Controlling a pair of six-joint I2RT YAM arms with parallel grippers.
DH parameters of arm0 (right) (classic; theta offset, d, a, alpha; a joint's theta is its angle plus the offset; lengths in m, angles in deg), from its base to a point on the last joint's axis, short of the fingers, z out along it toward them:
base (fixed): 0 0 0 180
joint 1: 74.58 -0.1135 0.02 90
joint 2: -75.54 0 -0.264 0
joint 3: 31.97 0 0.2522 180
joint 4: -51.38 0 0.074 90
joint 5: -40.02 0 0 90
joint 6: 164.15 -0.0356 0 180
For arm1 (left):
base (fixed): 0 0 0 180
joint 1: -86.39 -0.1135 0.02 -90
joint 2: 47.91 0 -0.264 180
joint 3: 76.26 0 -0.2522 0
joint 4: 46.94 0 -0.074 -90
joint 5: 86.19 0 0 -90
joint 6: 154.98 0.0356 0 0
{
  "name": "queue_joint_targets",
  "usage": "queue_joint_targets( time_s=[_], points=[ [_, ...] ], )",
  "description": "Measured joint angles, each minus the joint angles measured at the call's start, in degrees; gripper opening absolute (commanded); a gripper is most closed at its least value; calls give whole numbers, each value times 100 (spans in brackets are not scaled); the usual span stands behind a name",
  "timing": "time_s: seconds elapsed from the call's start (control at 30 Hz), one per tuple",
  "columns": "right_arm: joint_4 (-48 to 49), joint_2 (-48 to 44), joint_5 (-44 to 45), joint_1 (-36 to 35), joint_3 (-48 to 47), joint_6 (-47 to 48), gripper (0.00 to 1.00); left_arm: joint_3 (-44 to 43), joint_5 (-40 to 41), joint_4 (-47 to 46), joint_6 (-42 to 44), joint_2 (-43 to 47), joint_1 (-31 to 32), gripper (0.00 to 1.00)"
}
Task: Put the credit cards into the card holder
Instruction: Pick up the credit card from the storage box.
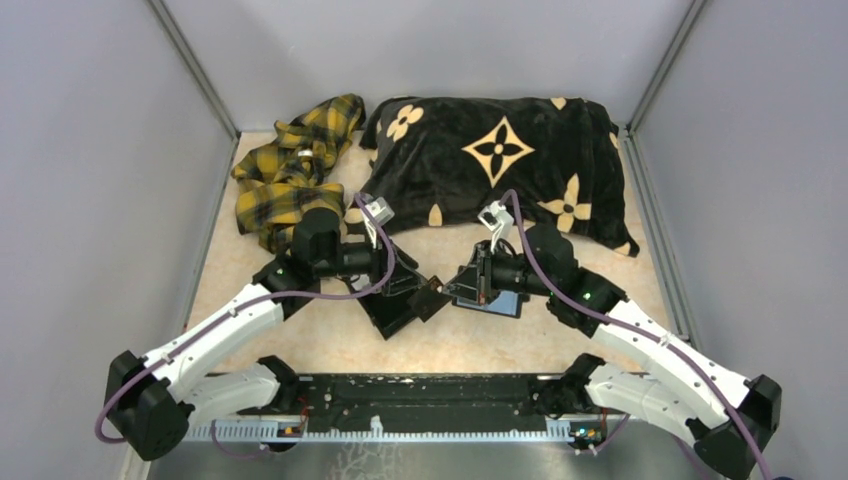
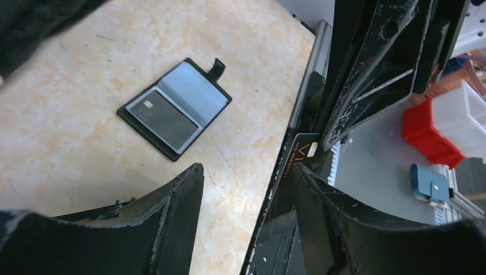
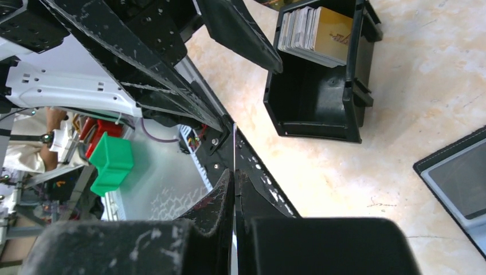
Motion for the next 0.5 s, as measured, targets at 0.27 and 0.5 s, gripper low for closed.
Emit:
queue_joint_targets(
  time_s=[0.27,0.5],
  points=[
    [199,107,-291,101,20,-109,0,0,-651,15,96,-238,-31,59],
    [317,273,-459,177,20,-118,0,0,-1034,28,140,-262,-68,48]
  ],
)
